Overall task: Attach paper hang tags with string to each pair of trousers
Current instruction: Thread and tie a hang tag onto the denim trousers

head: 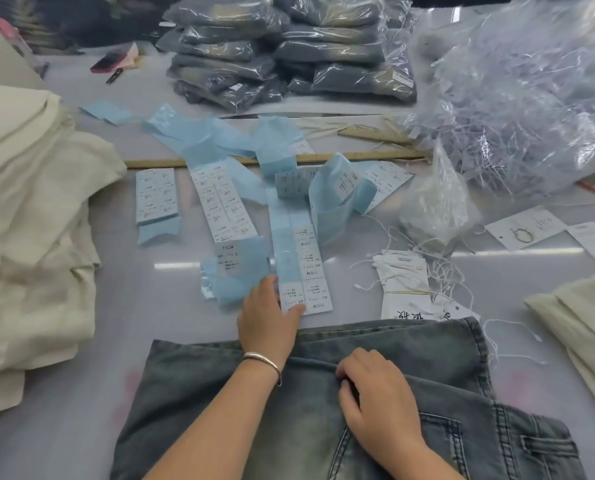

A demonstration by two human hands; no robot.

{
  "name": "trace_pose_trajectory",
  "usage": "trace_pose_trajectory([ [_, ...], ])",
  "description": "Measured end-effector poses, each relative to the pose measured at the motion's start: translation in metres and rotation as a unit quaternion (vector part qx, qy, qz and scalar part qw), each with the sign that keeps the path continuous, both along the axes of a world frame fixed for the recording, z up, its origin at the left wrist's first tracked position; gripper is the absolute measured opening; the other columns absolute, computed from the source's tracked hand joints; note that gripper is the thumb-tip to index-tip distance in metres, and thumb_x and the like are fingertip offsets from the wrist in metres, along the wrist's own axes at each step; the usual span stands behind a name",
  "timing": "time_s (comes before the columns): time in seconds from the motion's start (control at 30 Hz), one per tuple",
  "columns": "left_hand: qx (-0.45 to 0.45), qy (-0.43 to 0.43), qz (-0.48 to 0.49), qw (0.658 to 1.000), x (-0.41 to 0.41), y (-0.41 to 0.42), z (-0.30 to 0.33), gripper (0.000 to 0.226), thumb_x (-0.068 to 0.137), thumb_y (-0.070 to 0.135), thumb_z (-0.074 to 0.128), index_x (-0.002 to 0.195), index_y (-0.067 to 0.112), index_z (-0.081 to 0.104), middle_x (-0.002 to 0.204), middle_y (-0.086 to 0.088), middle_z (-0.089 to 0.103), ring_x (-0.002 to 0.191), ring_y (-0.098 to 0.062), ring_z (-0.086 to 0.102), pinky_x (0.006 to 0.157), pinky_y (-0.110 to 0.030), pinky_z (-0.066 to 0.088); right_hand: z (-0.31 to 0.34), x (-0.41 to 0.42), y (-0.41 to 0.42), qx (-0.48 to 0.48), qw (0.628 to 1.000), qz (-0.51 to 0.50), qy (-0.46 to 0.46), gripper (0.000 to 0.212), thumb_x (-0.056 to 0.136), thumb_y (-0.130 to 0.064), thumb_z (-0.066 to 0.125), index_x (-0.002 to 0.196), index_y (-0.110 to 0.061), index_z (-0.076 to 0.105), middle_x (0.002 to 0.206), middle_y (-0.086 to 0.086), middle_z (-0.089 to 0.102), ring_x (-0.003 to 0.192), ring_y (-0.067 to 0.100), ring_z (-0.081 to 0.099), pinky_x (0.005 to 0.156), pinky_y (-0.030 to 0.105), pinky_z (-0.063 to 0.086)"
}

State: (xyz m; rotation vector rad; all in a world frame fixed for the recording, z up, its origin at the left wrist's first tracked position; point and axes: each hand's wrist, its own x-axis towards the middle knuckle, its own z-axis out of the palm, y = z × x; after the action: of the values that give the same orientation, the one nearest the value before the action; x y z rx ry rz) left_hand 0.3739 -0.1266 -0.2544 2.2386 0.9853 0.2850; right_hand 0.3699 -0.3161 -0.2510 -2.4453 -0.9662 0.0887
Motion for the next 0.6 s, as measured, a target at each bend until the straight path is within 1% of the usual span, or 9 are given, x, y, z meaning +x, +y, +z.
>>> trace_pose_trajectory([
  [0.13,0.004,-0.028,-0.006,1.0,-0.006,0.0,-0.007,0.038,0.085,0.029,0.071,0.118,0.028,0.051,0.09,0.008,0.06,0.086,-0.016,0.057,0.081,-0.04,0.052,-0.003,0.002,0.001,0.028,0.999,-0.02,0.04,0.018,0.064,-0.012,0.064,0.07,-0.027,0.056,0.069,-0.013,0.053,0.064,0.004,0.048,0.055,0.024,0.044],
  [0.23,-0.005,-0.051,-0.009,0.999,-0.007,0.004,-0.009,0.02,0.088,0.025,0.067,0.1,0.029,0.05,0.072,0.008,0.053,0.068,-0.011,0.054,0.06,-0.024,0.044,0.0,0.016,0.008,0.127,0.971,-0.109,0.169,0.03,0.075,-0.007,0.065,0.072,-0.035,0.056,0.076,-0.016,0.061,0.066,0.004,0.053,0.059,0.014,0.041],
  [0.3,-0.013,-0.066,-0.012,0.998,-0.006,0.008,-0.01,0.021,0.089,0.022,0.066,0.087,0.031,0.047,0.066,0.005,0.05,0.061,-0.009,0.05,0.053,-0.019,0.034,0.009,0.037,0.018,0.18,0.957,-0.133,0.183,0.034,0.08,-0.003,0.065,0.076,-0.036,0.058,0.073,-0.015,0.062,0.065,0.007,0.056,0.061,0.019,0.044],
  [0.37,-0.016,-0.07,-0.013,0.997,-0.006,0.01,-0.01,0.025,0.088,0.021,0.066,0.079,0.031,0.045,0.064,0.004,0.047,0.059,-0.009,0.048,0.052,-0.019,0.033,0.024,0.067,0.034,0.206,0.957,-0.134,0.152,0.033,0.085,-0.004,0.061,0.095,-0.035,0.061,0.07,-0.01,0.061,0.066,0.009,0.055,0.063,0.024,0.047],
  [0.4,-0.017,-0.069,-0.012,0.997,-0.006,0.01,-0.011,0.027,0.088,0.02,0.067,0.078,0.032,0.045,0.064,0.005,0.046,0.058,-0.01,0.047,0.052,-0.021,0.033,0.031,0.084,0.043,0.197,0.962,-0.12,0.144,0.039,0.087,-0.005,0.059,0.113,-0.034,0.059,0.072,-0.009,0.059,0.065,0.01,0.055,0.064,0.028,0.048],
  [0.43,-0.019,-0.069,-0.009,0.997,-0.006,0.009,-0.012,0.028,0.087,0.02,0.068,0.077,0.032,0.045,0.063,0.006,0.045,0.058,-0.011,0.046,0.052,-0.023,0.034,0.037,0.101,0.053,0.171,0.969,-0.099,0.145,0.053,0.089,-0.007,0.056,0.133,-0.036,0.047,0.074,-0.008,0.059,0.065,0.01,0.055,0.064,0.031,0.049],
  [0.47,-0.022,-0.072,-0.005,0.997,-0.006,0.009,-0.013,0.028,0.086,0.019,0.069,0.076,0.032,0.045,0.062,0.006,0.044,0.057,-0.012,0.046,0.052,-0.025,0.034,0.044,0.116,0.064,0.132,0.977,-0.08,0.15,0.068,0.091,-0.009,0.053,0.146,-0.041,0.028,0.077,-0.005,0.059,0.065,0.012,0.056,0.065,0.034,0.05],
  [0.53,-0.031,-0.076,0.007,0.997,-0.006,0.009,-0.016,0.028,0.084,0.017,0.07,0.075,0.03,0.047,0.059,0.006,0.043,0.055,-0.012,0.046,0.051,-0.026,0.035,0.054,0.141,0.085,0.057,0.986,-0.06,0.144,0.086,0.091,-0.007,0.048,0.15,-0.047,-0.001,0.076,0.006,0.059,0.066,0.023,0.058,0.063,0.041,0.051],
  [0.6,-0.032,-0.078,0.008,0.996,-0.005,0.009,-0.018,0.027,0.083,0.015,0.07,0.073,0.029,0.049,0.056,0.006,0.042,0.053,-0.011,0.046,0.05,-0.026,0.037,0.06,0.161,0.104,0.013,0.988,-0.061,0.141,0.09,0.09,-0.006,0.047,0.149,-0.045,-0.007,0.075,0.008,0.057,0.067,0.026,0.059,0.063,0.043,0.051],
])
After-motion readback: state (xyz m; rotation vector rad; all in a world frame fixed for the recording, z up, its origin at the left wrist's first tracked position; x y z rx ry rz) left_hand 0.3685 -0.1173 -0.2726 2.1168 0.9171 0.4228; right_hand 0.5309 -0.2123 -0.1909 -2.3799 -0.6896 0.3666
